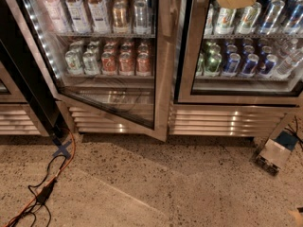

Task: Open left fridge door

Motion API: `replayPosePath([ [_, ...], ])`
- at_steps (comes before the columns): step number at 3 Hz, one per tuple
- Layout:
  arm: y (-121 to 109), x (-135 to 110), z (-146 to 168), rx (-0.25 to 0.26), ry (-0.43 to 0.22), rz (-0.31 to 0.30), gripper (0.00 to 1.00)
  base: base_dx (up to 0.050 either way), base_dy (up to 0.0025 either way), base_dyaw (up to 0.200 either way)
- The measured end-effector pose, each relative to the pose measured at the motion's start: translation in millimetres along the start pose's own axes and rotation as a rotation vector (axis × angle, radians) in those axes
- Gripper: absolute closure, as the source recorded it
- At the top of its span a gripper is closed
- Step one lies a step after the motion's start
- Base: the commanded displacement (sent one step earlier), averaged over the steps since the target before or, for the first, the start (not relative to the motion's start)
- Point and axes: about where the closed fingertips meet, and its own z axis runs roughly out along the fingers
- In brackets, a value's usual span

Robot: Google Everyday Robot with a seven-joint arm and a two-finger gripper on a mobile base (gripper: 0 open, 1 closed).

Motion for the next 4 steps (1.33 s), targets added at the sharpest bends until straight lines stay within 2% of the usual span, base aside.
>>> replayPosePath([
  [1, 0.0, 0.0, 0.1, 0.0, 0.0, 0.0, 0.11, 0.0, 0.0, 0.0],
  [2, 0.1, 0.0, 0.2, 0.0, 0.0, 0.0, 0.0, 0.0, 0.0, 0.0],
  [3, 0.1, 0.0, 0.3, 0.0, 0.0, 0.0, 0.0, 0.0, 0.0, 0.0],
  [4, 2.4, 7.0, 10.6, -0.025, 0.037, 0.013, 0.0, 0.0, 0.0, 0.0],
])
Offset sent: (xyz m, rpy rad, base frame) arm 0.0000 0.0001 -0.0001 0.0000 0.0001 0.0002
